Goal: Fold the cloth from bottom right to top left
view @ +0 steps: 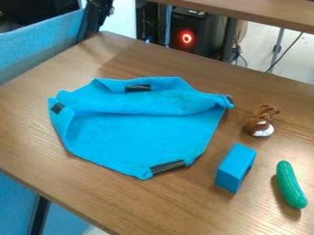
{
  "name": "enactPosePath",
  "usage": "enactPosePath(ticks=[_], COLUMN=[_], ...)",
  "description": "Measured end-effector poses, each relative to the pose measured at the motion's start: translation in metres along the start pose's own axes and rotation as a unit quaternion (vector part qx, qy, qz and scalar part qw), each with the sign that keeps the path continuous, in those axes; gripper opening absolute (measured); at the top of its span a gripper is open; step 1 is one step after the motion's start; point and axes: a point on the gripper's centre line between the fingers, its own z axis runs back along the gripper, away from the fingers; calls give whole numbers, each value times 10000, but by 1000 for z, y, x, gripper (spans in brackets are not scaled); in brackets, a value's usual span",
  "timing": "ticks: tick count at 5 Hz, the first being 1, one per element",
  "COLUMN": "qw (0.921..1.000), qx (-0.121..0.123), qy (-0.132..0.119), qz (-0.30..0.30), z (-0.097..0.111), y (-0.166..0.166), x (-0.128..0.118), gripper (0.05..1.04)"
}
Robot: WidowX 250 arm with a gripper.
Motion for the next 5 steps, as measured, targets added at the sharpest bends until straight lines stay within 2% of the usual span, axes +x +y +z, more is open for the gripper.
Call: enactPosePath(ticks=[1,2,3,4,5], qw=[9999,9991,9945,9801,9626], qx=[-53,-226,-606,-1089,-1495], qy=[130,213,301,558,604], qz=[-68,-297,-795,-1562,-2177], z=[-10,-22,-28,-38,-33], y=[-5,-14,-29,-62,-89], x=[0,1,-6,-26,-46], gripper=[1001,1001,1001,1001,1001])
